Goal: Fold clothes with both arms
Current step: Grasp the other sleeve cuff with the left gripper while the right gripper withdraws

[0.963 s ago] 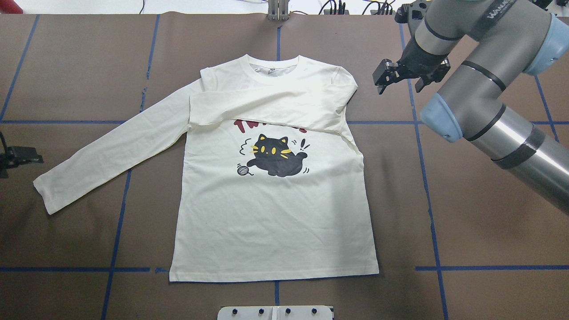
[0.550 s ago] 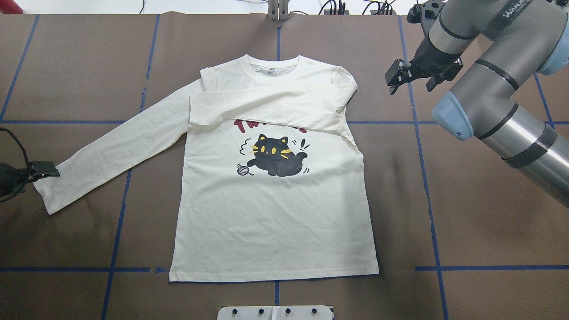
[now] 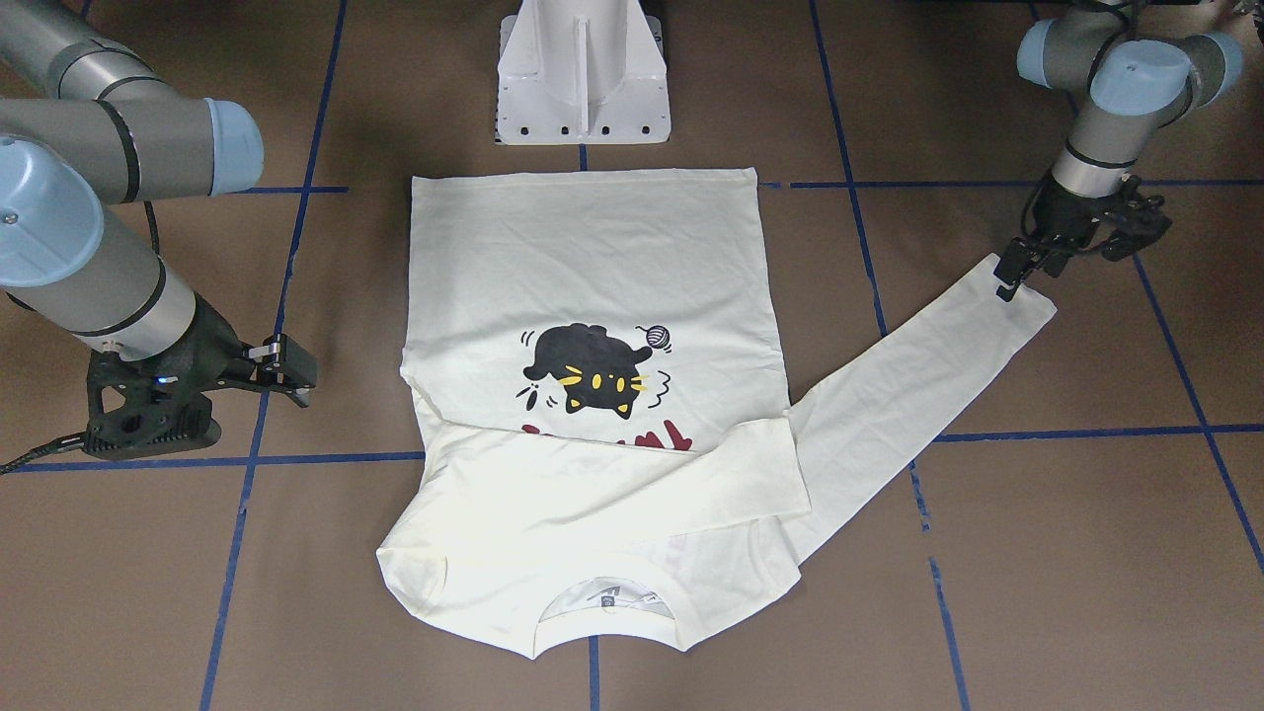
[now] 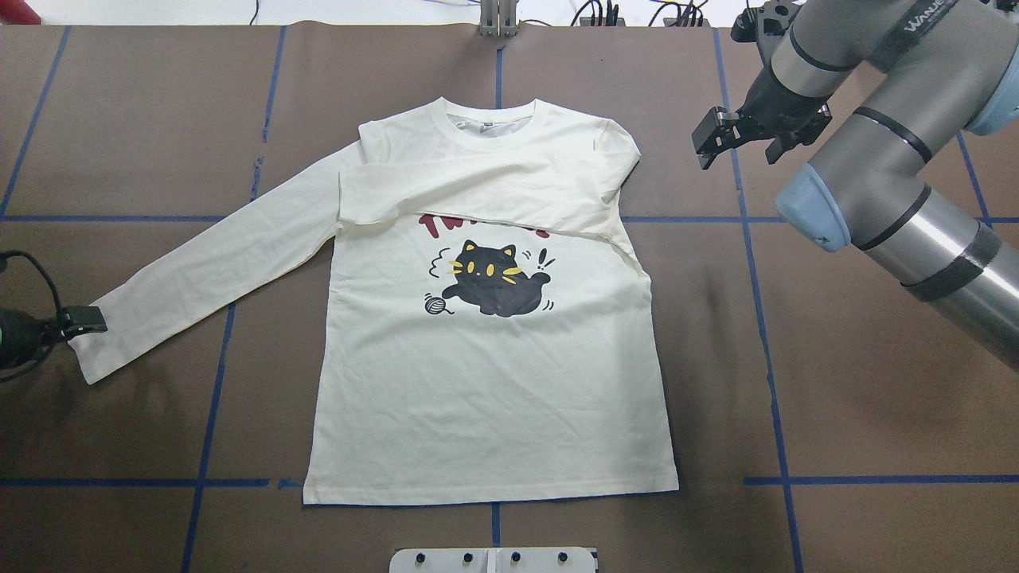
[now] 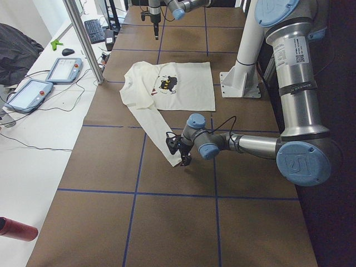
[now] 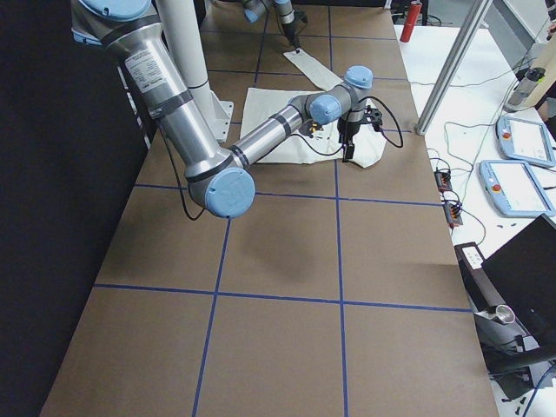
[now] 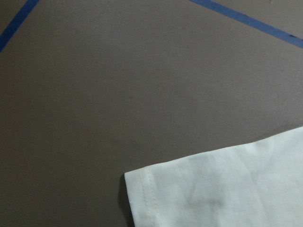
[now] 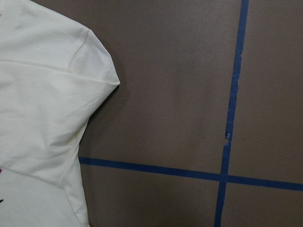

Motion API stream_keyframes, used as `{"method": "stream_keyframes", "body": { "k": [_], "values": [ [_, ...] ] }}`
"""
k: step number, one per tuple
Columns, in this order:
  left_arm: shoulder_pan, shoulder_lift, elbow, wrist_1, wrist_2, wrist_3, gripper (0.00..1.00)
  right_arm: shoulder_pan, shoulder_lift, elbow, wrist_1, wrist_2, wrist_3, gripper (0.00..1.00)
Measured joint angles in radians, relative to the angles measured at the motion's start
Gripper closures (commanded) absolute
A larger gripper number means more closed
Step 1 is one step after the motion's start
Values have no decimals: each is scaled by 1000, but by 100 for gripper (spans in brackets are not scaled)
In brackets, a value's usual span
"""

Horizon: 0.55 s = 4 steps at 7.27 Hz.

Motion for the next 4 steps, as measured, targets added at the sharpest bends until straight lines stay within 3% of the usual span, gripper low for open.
{"method": "stream_keyframes", "body": {
  "k": [4],
  "values": [
    [2, -1, 5, -1, 0, 0, 8, -3, -1, -1, 3, -2, 1, 0]
  ]
}}
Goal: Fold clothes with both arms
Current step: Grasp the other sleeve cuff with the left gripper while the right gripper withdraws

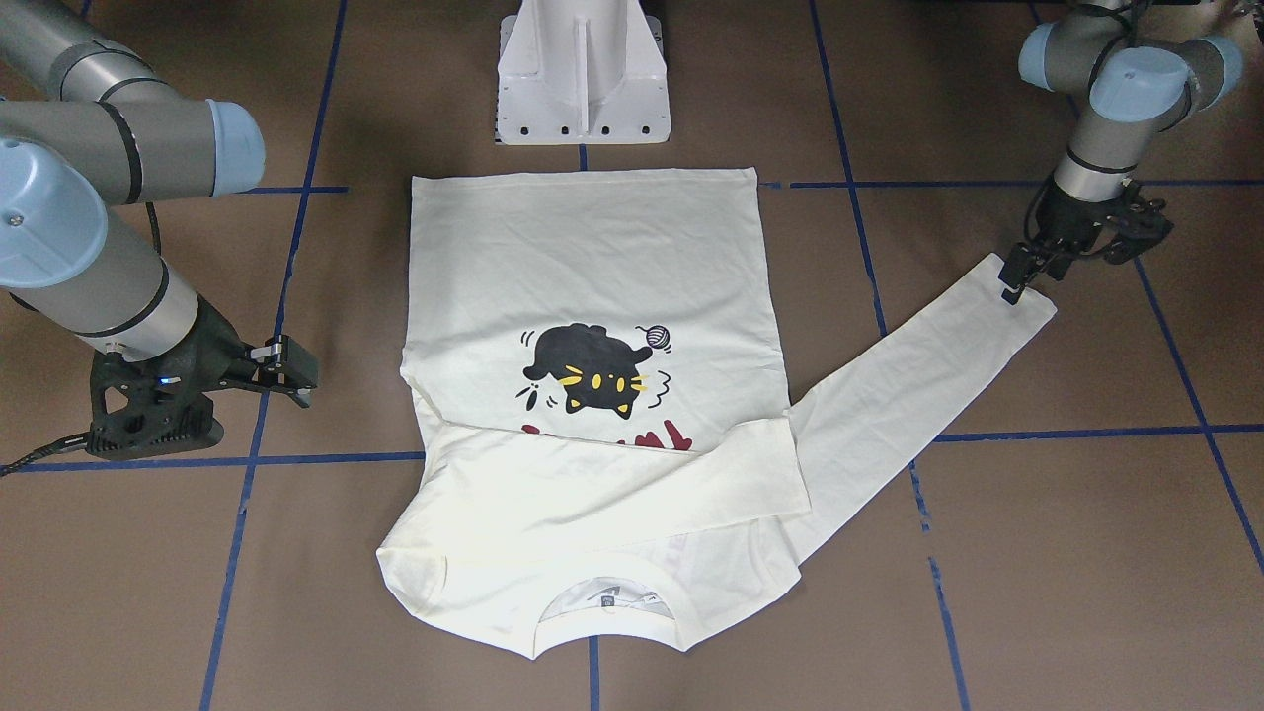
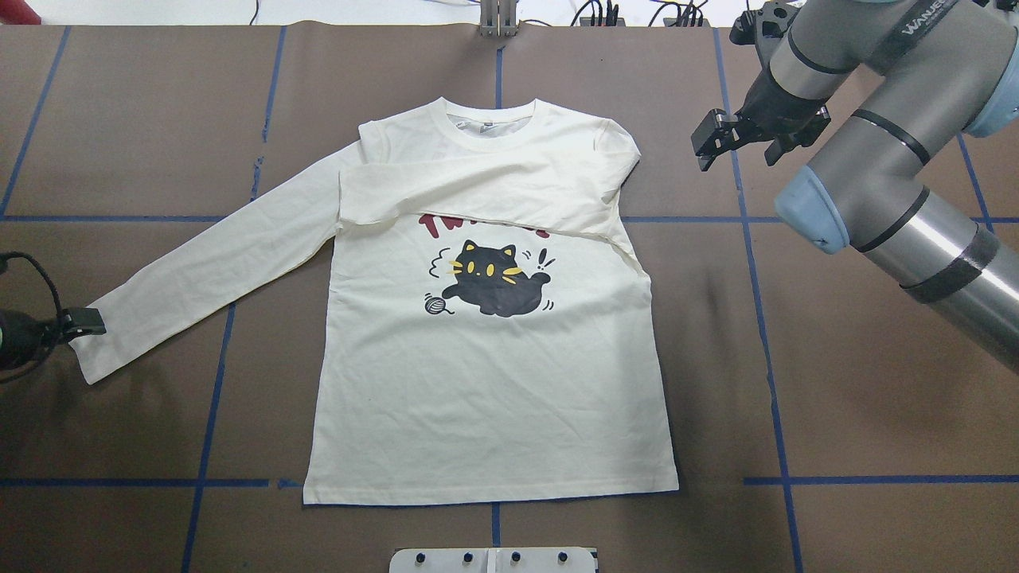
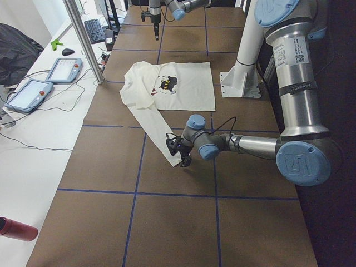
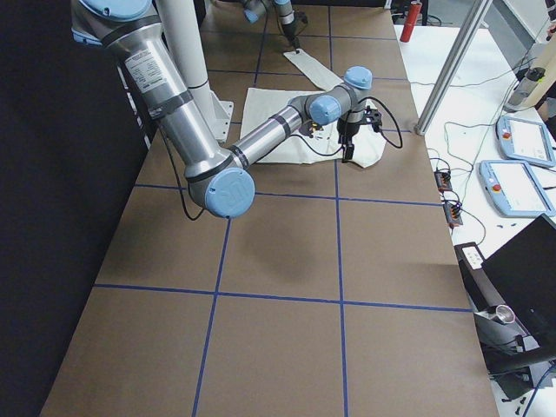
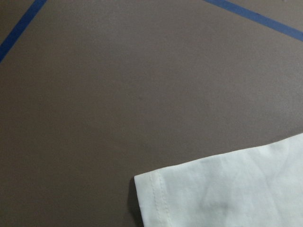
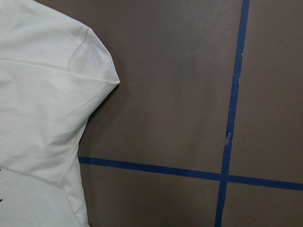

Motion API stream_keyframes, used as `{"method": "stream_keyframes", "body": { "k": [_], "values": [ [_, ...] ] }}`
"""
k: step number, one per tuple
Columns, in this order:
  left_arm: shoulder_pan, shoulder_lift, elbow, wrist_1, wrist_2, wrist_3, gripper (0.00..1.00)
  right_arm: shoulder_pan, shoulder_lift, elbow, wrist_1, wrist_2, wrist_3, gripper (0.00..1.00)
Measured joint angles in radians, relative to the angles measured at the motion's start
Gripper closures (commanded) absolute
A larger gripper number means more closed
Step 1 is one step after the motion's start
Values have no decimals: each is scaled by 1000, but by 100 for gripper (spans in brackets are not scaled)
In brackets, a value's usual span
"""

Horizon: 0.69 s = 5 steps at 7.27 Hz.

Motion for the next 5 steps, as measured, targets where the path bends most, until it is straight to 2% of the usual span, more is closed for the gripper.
{"method": "stream_keyframes", "body": {
  "k": [2, 4, 5],
  "values": [
    [3, 0, 4, -1, -1, 0, 15, 0, 0, 0, 0, 0, 0, 0],
    [3, -1, 5, -1, -4, -2, 32, 0, 1, 1, 0, 0, 0, 0],
    [4, -1, 4, -1, -4, -4, 37, 0, 1, 1, 0, 0, 0, 0]
  ]
}}
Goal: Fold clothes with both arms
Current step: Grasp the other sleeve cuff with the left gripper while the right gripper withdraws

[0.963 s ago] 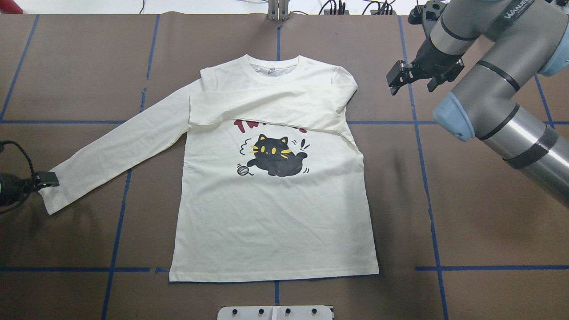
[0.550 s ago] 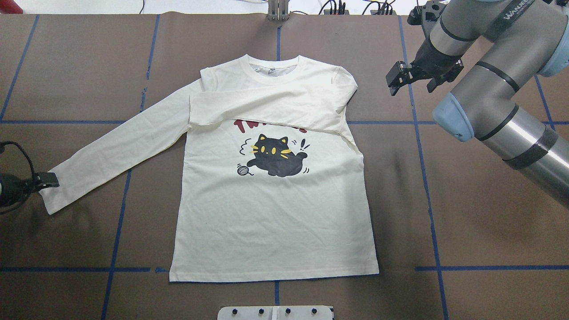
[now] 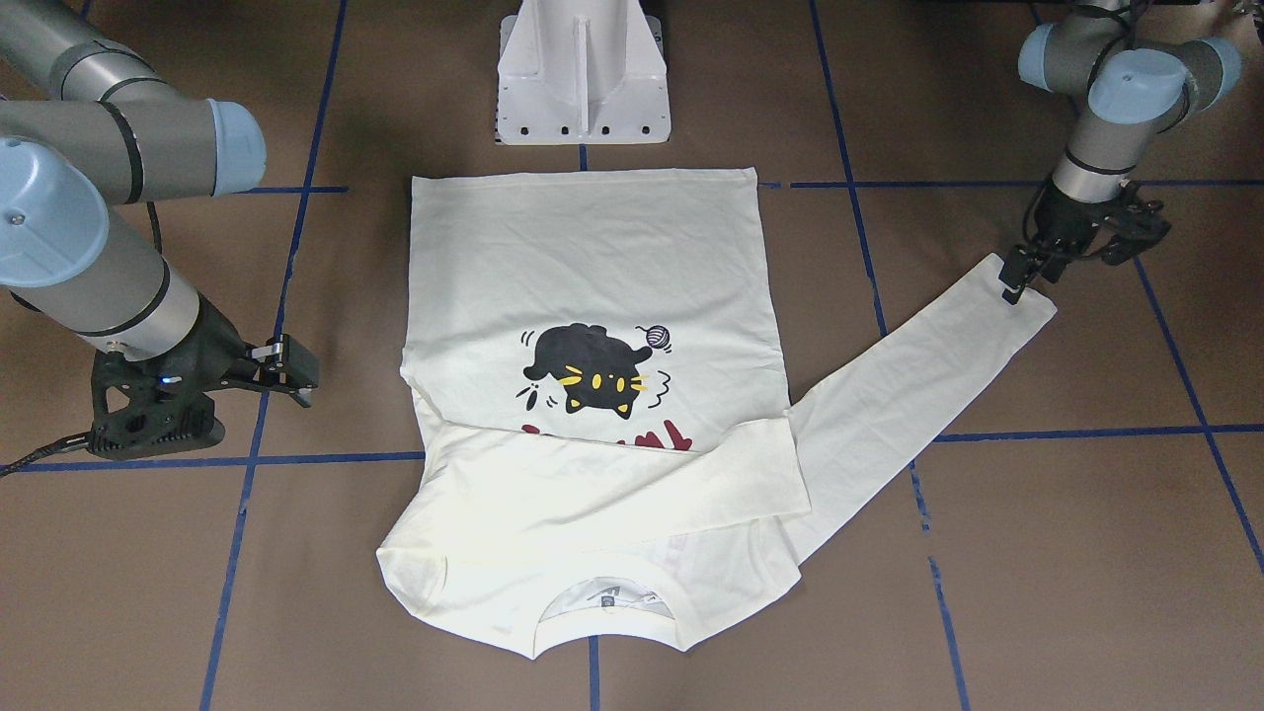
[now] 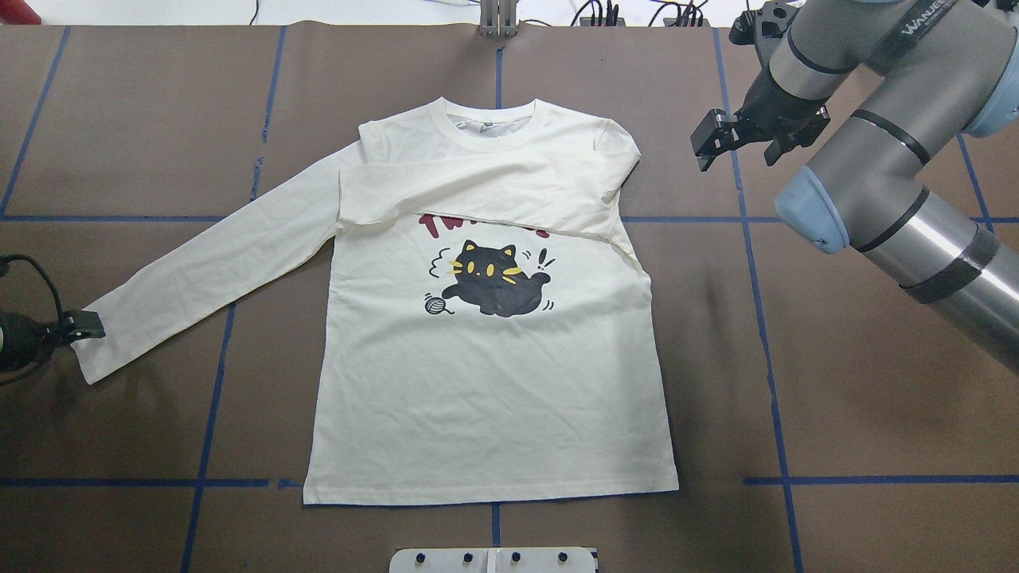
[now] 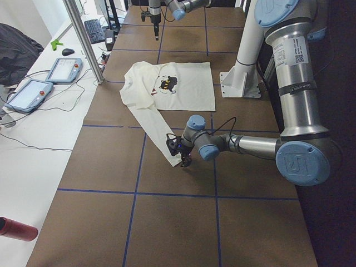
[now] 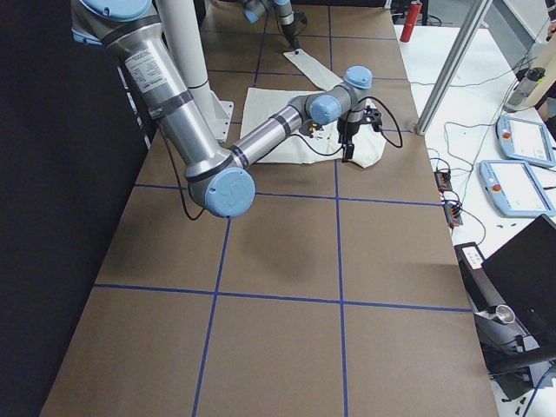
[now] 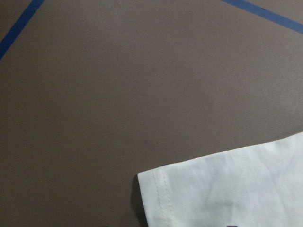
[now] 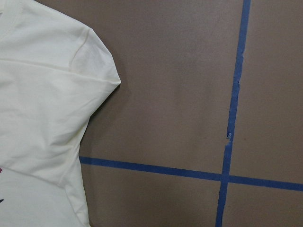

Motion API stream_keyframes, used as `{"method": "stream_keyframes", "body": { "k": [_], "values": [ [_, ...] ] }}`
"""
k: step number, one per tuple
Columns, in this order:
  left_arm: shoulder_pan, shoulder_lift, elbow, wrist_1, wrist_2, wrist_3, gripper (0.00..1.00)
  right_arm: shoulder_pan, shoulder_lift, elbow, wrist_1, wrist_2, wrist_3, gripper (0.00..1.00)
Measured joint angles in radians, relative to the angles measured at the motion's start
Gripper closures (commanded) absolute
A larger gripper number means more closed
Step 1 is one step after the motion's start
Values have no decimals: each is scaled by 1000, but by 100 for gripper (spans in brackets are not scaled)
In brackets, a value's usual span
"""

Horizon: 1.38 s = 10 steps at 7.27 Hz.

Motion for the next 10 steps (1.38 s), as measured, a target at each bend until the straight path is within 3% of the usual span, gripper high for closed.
{"method": "stream_keyframes", "body": {
  "k": [2, 5, 8, 9, 10],
  "values": [
    [3, 0, 0, -1, 0, -2, 42, 0, 0, 0, 0, 1, 0, 0],
    [7, -3, -3, 0, -1, -3, 71, 1, 1, 0, -2, 2, 0, 0],
    [8, -5, -9, 1, -2, -5, 87, 3, 2, 0, -3, 2, 0, 0],
    [8, -6, -10, 2, -3, -5, 100, 3, 2, 0, -4, 2, 0, 0],
    [9, -6, -13, 2, -4, -5, 100, 4, 3, 0, -4, 2, 0, 0]
  ]
}}
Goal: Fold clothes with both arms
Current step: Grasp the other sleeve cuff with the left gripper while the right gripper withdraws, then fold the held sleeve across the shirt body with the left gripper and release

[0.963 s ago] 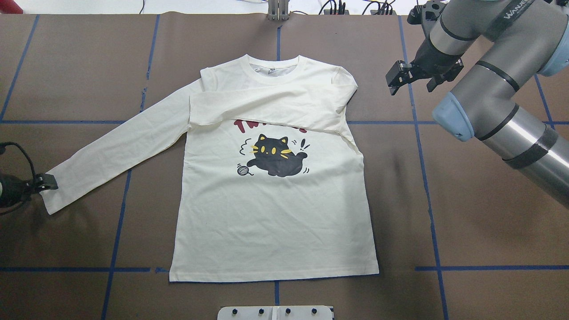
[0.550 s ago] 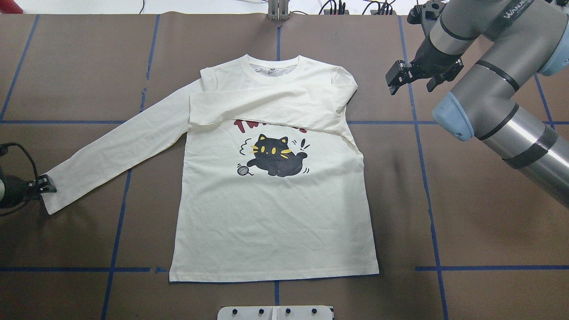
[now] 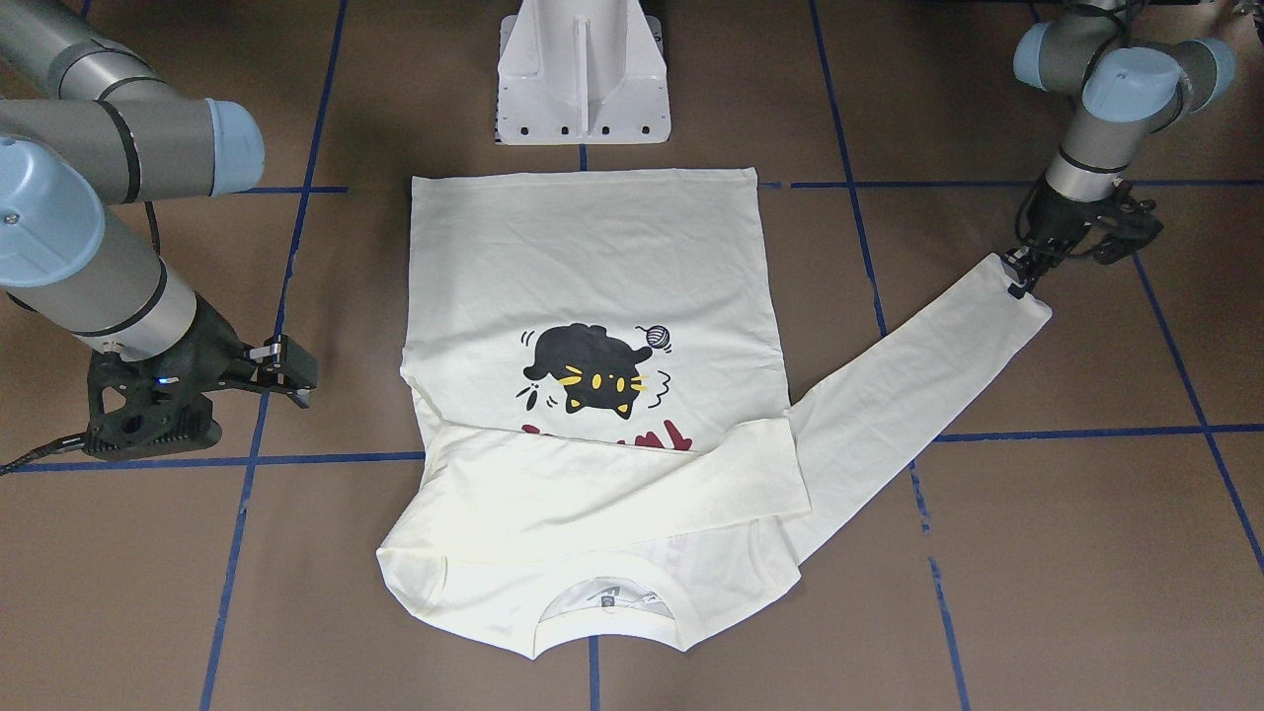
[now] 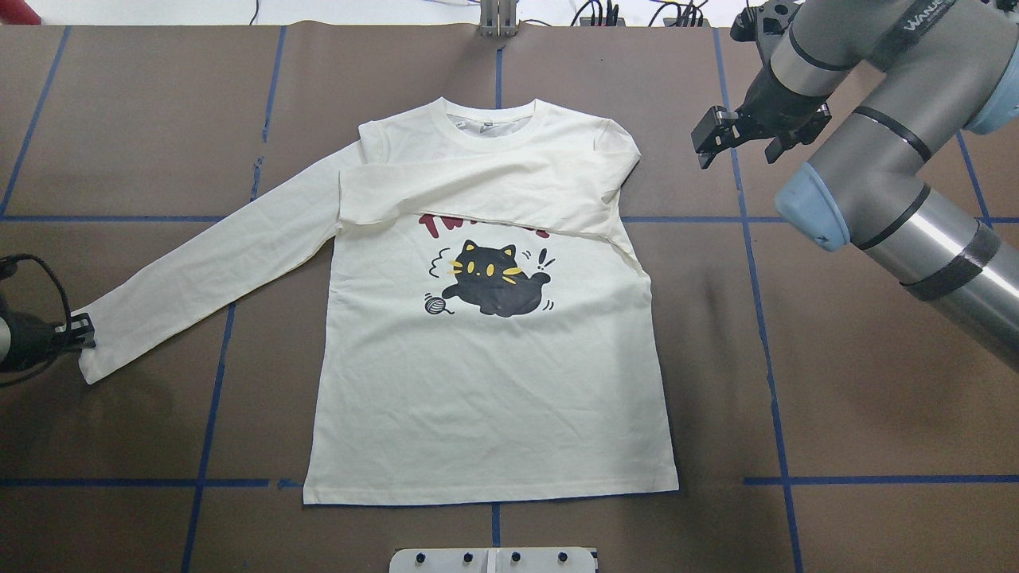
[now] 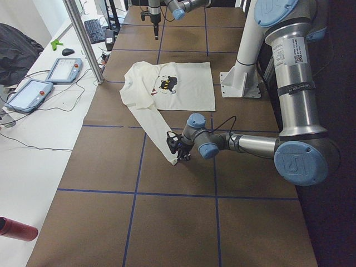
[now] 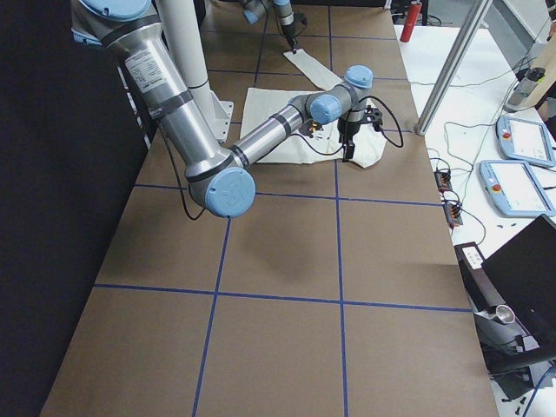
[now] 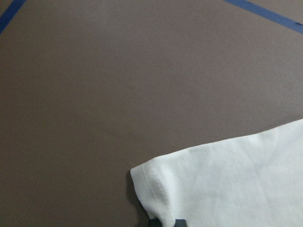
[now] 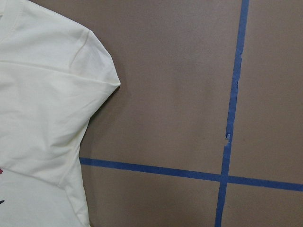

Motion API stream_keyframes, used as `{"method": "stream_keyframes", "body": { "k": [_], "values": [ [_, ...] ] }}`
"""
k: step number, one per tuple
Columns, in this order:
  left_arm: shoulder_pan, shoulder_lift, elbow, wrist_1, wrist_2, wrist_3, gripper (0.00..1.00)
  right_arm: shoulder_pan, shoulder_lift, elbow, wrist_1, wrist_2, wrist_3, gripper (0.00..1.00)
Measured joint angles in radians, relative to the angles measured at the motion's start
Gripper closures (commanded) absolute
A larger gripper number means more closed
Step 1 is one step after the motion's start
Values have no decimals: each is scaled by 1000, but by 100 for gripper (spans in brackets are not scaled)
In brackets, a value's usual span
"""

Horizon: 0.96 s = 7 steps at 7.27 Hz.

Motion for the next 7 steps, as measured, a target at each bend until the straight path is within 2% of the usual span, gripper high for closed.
{"method": "stream_keyframes", "body": {
  "k": [2, 4, 6, 7],
  "values": [
    [0, 0, -32, 13, -3, 4, 100, 4, -4, 3, -1, 0, 0, 0],
    [-3, -23, -91, 77, -41, 24, 100, 15, -62, 41, 4, -1, -1, 0],
    [-29, -116, -122, 169, -68, 114, 100, 32, -160, 106, 14, -8, -2, 0],
    [-71, -212, -126, 269, -72, 189, 100, 44, -216, 145, 26, -10, -2, 0]
  ]
}}
